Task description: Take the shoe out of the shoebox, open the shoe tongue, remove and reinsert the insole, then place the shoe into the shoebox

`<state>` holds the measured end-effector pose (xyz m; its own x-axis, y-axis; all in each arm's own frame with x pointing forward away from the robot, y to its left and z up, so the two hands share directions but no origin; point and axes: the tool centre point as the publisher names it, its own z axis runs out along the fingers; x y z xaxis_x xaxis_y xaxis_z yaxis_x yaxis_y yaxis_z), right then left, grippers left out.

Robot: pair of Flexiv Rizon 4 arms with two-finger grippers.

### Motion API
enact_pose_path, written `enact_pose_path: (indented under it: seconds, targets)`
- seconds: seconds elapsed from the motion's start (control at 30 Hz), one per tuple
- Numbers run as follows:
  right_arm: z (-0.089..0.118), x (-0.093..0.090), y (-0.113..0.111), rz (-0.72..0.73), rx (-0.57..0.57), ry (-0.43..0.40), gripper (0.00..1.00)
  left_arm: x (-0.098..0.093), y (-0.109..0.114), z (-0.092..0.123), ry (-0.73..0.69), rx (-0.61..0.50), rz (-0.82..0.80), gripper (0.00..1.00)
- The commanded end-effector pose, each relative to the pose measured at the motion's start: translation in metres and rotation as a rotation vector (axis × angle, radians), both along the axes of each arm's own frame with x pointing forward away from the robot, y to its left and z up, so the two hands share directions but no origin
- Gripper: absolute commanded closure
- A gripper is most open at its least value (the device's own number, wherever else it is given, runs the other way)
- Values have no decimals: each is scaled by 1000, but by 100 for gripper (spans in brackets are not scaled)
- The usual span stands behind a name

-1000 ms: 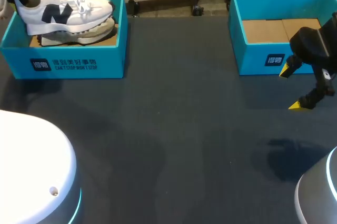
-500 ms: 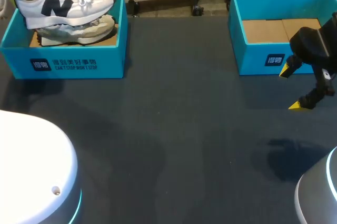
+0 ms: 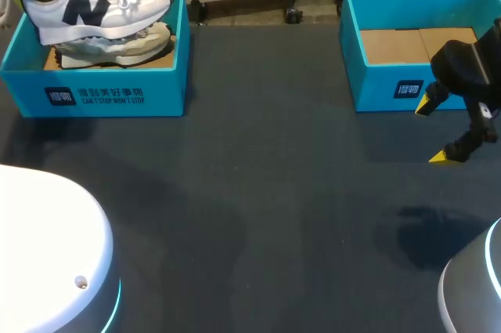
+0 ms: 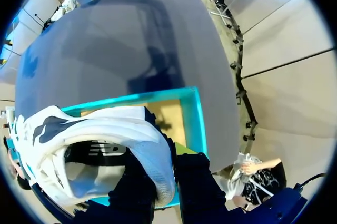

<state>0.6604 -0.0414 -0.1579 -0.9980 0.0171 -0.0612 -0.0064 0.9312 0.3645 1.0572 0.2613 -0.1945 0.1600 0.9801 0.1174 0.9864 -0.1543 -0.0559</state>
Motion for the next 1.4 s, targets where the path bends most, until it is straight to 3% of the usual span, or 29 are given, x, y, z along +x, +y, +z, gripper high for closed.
enact_pose_path:
  seconds: [0.03,0.6,1.4]
  targets:
    - [0,3,1,1,-3,5,0,-35,-13,6,-50,3,15,100]
    - [0,3,1,1,-3,5,0,-111,-78,17,-32,34,111,100]
    - [0,3,1,1,-3,5,0,-226,-189,-1,-58,130,106,100]
